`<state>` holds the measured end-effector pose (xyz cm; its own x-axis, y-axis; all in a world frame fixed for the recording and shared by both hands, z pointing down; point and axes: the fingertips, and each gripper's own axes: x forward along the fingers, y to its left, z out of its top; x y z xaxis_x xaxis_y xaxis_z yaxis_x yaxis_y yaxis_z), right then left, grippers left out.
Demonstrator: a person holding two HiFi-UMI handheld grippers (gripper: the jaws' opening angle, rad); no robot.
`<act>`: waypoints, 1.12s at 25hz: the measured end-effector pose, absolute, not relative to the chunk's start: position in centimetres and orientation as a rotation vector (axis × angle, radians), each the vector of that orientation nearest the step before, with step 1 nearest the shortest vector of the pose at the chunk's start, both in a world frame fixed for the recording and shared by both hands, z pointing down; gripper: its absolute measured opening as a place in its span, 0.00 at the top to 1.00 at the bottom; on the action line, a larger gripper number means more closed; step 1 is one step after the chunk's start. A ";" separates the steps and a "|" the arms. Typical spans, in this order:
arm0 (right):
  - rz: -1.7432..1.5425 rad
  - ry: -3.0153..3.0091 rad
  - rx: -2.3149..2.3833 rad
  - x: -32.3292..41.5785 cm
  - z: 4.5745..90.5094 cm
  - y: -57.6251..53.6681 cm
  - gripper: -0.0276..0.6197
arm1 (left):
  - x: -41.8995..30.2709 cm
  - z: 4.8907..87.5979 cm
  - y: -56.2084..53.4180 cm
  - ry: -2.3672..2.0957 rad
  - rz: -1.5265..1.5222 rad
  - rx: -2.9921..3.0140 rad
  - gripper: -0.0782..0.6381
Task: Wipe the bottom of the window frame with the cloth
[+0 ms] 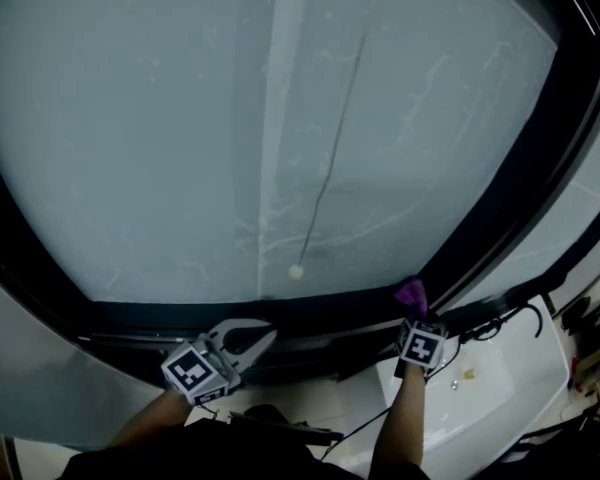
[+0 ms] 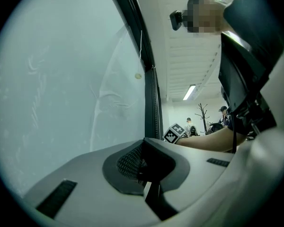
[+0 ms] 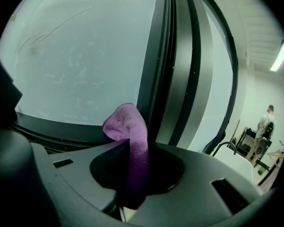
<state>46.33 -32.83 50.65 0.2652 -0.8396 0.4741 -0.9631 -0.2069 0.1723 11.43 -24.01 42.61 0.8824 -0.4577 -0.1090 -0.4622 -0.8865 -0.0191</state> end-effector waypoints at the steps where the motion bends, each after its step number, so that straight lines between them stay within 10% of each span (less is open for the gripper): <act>1: 0.395 -1.620 2.124 46.4 50.8 -32.4 0.84 | 11.4 42.6 -24.0 0.731 0.167 -3.009 0.89; 28: 0.214 -2.063 2.325 35.4 48.3 -13.7 0.84 | 11.2 42.2 -23.6 0.699 0.218 -3.038 0.89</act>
